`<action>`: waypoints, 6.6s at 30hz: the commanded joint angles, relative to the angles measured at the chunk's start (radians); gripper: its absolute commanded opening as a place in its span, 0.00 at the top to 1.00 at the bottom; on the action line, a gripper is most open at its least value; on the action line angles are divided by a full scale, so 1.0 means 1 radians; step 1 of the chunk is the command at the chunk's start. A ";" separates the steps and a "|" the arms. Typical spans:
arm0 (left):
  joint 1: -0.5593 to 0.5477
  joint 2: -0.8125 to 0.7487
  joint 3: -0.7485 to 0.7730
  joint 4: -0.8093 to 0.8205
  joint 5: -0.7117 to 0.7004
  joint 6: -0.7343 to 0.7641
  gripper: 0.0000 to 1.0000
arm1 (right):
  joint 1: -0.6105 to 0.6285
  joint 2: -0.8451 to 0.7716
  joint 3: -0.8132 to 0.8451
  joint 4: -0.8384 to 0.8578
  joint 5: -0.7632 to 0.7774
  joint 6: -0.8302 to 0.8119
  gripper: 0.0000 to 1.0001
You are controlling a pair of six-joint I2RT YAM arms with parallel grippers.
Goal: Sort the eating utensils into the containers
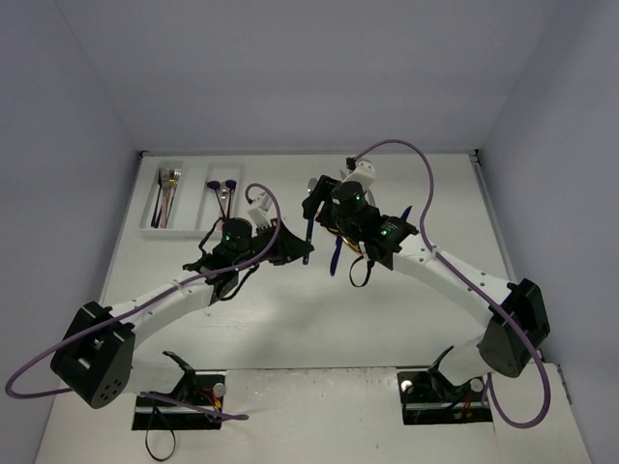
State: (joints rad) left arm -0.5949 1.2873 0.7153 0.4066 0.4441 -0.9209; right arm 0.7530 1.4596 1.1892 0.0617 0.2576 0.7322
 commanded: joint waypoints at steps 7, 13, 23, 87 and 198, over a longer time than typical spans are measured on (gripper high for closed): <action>0.334 -0.013 0.003 -0.003 0.173 -0.002 1.00 | -0.164 -0.127 -0.106 0.059 -0.047 -0.040 0.28; 0.582 0.157 0.194 -0.183 0.350 0.088 1.00 | -0.304 -0.185 -0.186 0.060 -0.137 -0.063 0.29; 0.735 0.547 0.528 -0.315 0.468 0.125 1.00 | -0.377 -0.200 -0.231 0.061 -0.198 -0.098 0.30; 0.479 -0.239 0.247 -0.814 -0.303 0.667 0.39 | -0.305 0.466 0.002 -0.123 -0.263 -0.636 0.50; -0.123 0.128 0.264 -0.066 -0.167 0.091 0.96 | -0.084 -0.021 0.088 -0.124 -0.233 -0.033 1.00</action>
State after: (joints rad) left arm -0.7125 1.4456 0.9413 0.2314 0.2859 -0.8073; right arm 0.6573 1.4916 1.2784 -0.1634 0.0218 0.6691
